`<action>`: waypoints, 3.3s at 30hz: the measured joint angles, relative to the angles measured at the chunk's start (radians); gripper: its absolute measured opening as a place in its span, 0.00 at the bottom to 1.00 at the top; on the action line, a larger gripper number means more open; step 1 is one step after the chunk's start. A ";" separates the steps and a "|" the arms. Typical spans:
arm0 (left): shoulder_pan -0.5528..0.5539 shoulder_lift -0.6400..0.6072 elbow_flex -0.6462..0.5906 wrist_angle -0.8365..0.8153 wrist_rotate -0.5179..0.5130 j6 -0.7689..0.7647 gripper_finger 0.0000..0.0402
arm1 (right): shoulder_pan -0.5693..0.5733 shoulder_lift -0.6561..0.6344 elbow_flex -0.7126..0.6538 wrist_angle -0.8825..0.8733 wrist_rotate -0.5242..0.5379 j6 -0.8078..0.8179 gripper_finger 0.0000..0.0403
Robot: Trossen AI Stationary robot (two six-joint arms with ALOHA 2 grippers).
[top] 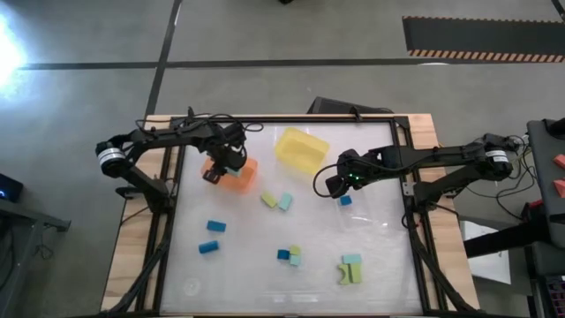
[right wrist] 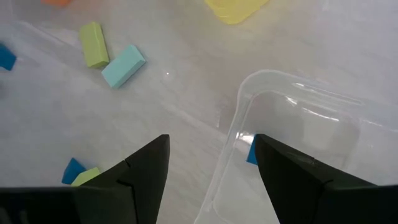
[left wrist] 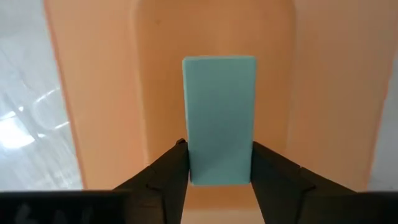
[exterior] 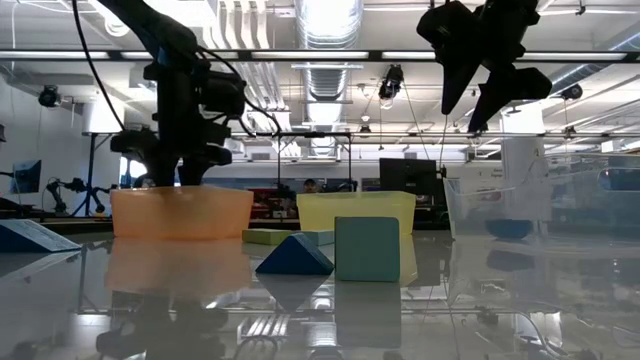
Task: Sort & place blocks by color
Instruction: Put the light blue block into the orange bin, then put the light green block into the yellow bin
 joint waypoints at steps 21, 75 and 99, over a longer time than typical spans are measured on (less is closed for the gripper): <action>-0.132 -0.325 0.150 0.115 -0.044 -1.105 0.48 | -0.055 0.029 0.103 0.160 -0.142 -0.050 0.55; -0.510 -0.504 0.051 0.562 -0.151 -1.626 0.48 | 0.122 0.671 0.681 -0.038 -0.044 -0.192 0.16; -0.543 -0.712 0.053 0.563 -0.158 -1.595 0.48 | 0.054 0.913 0.681 0.280 0.139 -0.413 0.69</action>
